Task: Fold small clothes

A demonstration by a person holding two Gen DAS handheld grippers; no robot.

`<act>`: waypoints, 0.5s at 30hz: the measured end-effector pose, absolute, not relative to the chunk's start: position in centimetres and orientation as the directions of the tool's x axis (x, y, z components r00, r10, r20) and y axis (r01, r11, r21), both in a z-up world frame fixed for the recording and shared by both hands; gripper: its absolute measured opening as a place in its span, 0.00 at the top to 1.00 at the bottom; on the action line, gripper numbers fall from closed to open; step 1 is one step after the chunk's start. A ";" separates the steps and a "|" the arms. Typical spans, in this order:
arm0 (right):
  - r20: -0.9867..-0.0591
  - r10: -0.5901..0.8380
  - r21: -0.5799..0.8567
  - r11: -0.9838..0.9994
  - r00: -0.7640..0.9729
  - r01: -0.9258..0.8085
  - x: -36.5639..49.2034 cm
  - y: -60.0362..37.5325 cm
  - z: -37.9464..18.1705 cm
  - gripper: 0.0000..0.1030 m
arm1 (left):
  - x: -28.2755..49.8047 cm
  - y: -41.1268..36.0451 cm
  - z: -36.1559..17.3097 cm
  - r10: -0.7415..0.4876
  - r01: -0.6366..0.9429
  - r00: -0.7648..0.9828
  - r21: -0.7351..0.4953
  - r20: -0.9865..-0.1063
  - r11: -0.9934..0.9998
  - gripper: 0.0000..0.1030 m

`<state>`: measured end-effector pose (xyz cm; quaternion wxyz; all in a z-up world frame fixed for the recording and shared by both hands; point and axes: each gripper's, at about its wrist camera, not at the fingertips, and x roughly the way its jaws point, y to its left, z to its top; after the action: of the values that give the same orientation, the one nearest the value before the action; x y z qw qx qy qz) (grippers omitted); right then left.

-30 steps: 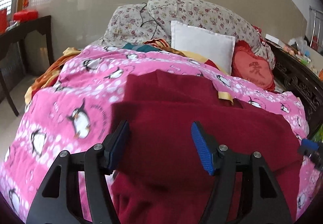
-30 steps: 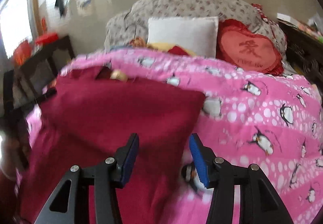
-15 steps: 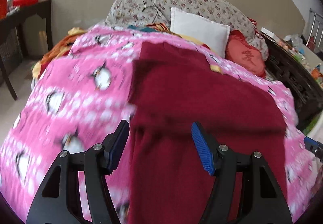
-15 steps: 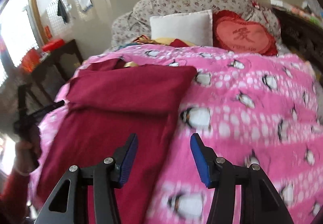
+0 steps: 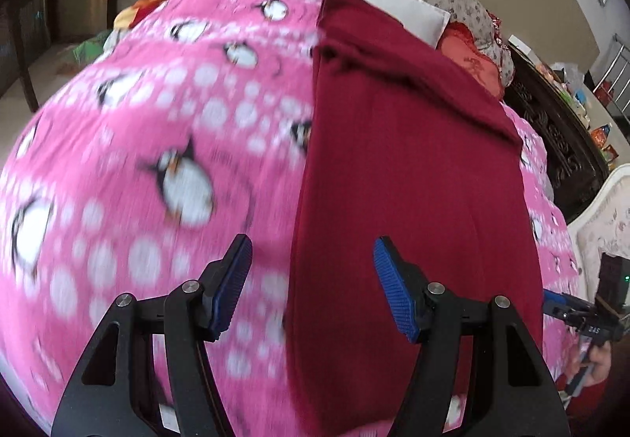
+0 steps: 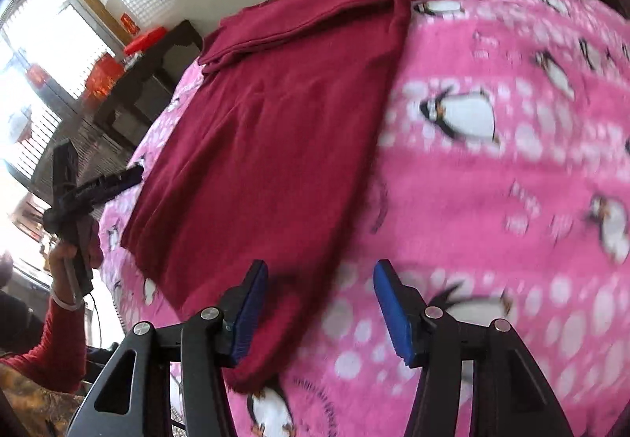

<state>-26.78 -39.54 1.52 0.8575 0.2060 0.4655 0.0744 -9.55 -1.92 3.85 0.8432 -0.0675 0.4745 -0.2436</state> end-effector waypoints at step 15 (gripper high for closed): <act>-0.609 0.522 0.617 0.785 0.597 -0.056 -28.7 -38.4 -0.3 0.39 | -12.4 -3.2 2.2 -0.522 0.352 0.363 -0.404 -0.772 0.844 0.18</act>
<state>-28.71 -38.37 -0.35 0.8484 0.2803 0.4154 0.1705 -12.35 -3.18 2.15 0.8212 -0.0850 0.4976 -0.2661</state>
